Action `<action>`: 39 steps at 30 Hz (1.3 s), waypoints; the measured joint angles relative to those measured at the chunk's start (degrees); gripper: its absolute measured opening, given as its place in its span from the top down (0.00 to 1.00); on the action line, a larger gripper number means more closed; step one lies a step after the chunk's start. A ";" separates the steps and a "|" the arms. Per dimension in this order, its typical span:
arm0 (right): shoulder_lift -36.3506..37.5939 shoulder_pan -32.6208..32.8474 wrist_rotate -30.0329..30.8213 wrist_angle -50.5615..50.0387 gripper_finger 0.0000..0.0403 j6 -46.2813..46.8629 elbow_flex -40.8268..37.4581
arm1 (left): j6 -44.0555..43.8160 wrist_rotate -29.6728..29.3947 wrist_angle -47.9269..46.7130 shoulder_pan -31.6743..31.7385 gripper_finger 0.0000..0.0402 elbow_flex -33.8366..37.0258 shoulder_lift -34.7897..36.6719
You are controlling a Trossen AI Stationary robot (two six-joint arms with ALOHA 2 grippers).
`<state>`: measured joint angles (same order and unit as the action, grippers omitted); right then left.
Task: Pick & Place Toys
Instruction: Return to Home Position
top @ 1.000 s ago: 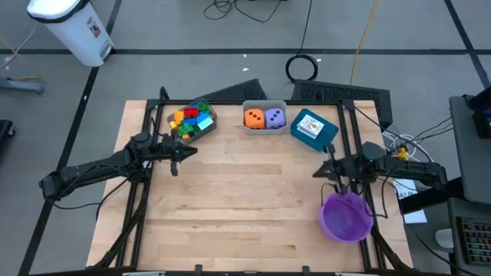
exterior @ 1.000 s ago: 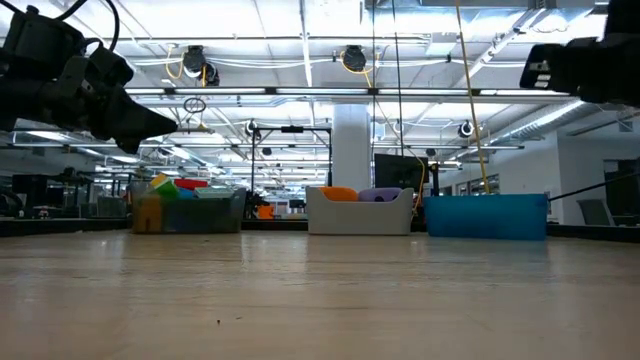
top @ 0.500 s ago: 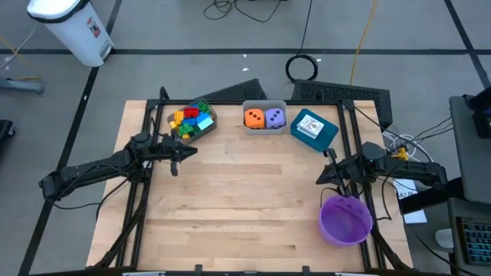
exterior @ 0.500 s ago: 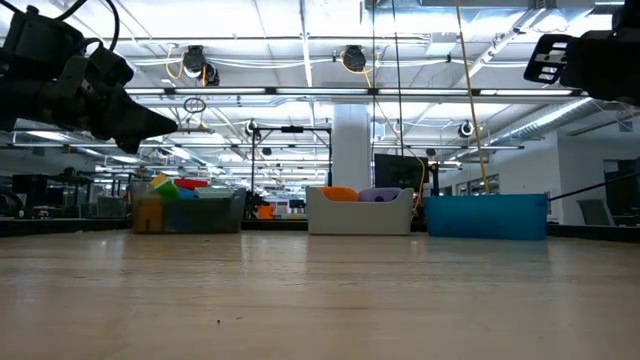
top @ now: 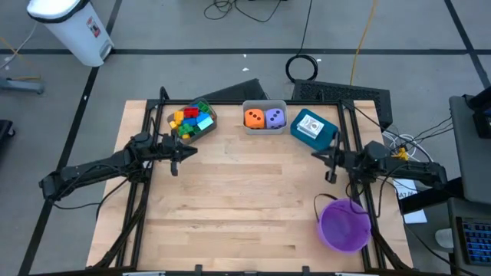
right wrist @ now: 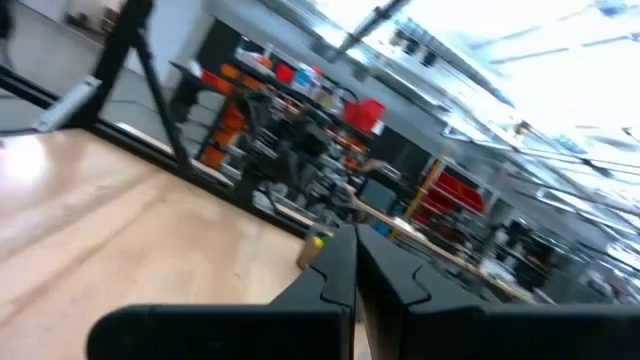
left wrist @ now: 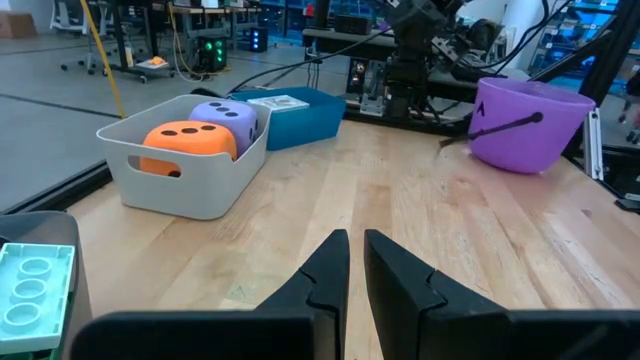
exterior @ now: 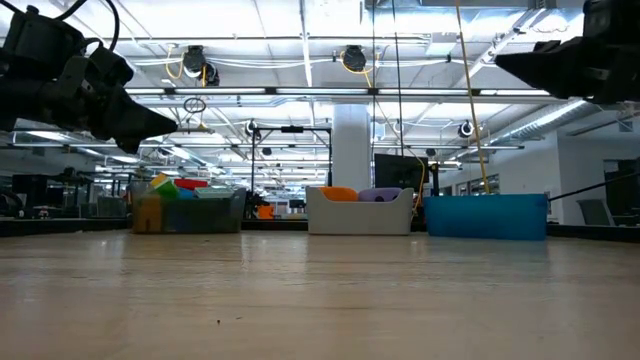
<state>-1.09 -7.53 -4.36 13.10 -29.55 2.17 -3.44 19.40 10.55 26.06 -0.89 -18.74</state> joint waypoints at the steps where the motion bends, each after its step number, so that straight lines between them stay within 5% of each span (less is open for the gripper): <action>1: -0.09 0.00 0.11 -0.04 0.99 -0.01 0.00 | 0.00 0.00 0.00 -0.02 0.89 0.00 0.02; 39: -0.12 0.02 2.82 0.16 1.00 -1.17 0.01 | 0.00 0.00 0.02 0.00 0.89 -0.02 0.02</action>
<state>-1.21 -7.51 -1.54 13.26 -30.72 2.19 -3.44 19.40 10.56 26.06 -0.91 -18.72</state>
